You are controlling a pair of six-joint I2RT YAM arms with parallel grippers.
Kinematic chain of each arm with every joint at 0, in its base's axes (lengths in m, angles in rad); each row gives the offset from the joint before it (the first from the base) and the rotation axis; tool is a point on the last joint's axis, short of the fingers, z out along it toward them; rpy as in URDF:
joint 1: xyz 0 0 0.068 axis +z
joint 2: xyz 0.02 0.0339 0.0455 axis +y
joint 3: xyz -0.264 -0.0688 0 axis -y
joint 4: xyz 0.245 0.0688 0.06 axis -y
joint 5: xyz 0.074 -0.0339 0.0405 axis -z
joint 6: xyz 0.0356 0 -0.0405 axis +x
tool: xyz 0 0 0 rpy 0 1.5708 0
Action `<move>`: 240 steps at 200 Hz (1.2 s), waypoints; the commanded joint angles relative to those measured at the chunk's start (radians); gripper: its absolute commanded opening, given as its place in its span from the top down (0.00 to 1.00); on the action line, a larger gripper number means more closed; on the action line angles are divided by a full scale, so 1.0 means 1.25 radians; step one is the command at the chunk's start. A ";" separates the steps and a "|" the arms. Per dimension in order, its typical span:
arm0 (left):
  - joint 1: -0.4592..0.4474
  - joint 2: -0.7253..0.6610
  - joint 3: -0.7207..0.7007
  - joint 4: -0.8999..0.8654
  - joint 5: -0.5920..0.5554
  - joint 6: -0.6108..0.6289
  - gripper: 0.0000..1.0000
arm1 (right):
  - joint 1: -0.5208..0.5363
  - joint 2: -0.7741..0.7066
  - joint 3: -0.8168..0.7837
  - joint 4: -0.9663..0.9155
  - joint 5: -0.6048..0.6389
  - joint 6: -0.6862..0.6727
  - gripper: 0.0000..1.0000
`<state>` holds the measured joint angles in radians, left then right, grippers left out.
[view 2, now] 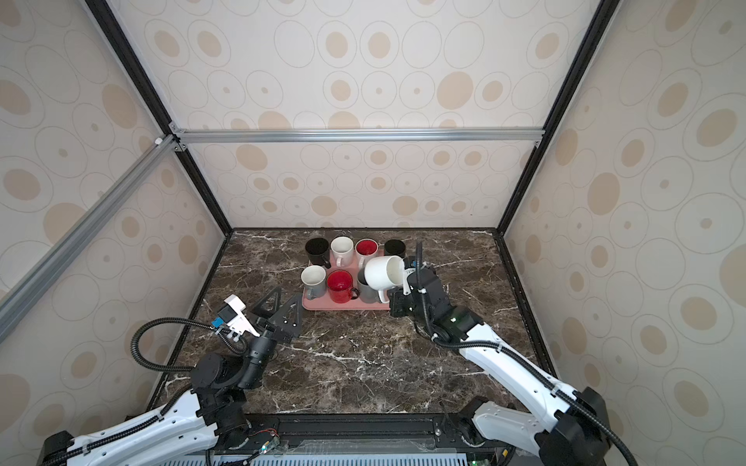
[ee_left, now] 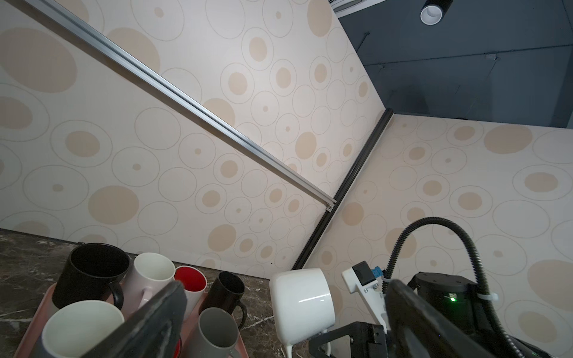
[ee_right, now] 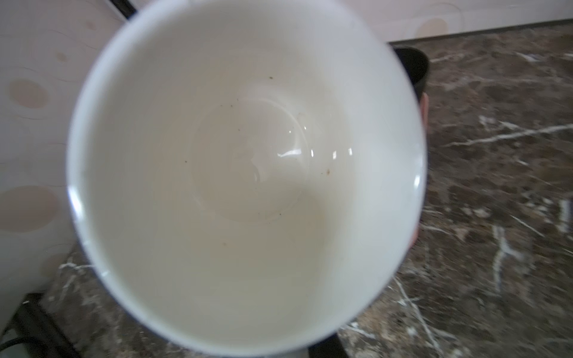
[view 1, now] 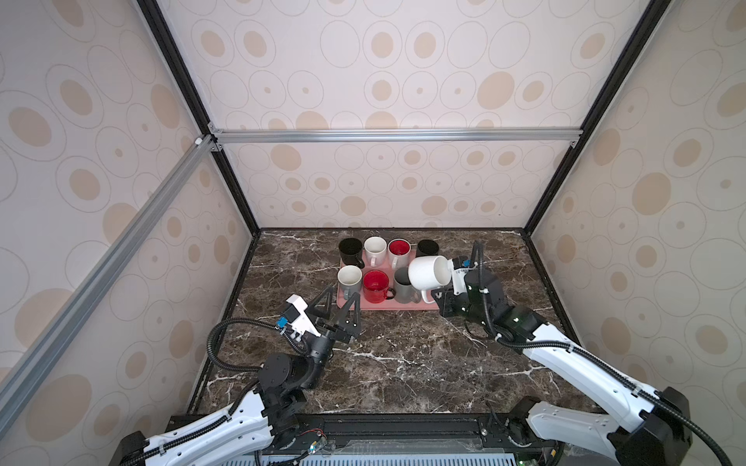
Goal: Turn the mug right side up
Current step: Place the mug on the tray.
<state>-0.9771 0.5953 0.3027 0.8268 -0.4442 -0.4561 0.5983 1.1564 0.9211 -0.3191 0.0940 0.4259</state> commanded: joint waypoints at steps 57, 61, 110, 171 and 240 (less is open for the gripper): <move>0.001 -0.059 -0.024 -0.037 -0.031 -0.005 0.01 | -0.050 0.304 0.215 -0.220 0.236 -0.183 1.00; 0.002 -0.060 -0.025 -0.039 -0.031 -0.006 0.01 | -0.049 0.319 0.229 -0.232 0.231 -0.184 1.00; 0.001 -0.078 -0.031 -0.053 -0.037 -0.008 0.01 | -0.049 0.450 0.311 -0.270 0.251 -0.201 1.00; 0.001 -0.092 -0.038 -0.054 -0.046 -0.002 0.01 | -0.045 0.508 0.334 -0.276 0.225 -0.197 1.00; 0.002 -0.081 -0.038 -0.047 -0.050 -0.003 0.01 | -0.039 0.539 0.350 -0.273 0.199 -0.200 1.00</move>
<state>-0.9771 0.4938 0.2527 0.7635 -0.4965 -0.4564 0.5449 1.8191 1.3132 -0.6712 0.3431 0.1810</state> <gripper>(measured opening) 0.994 0.170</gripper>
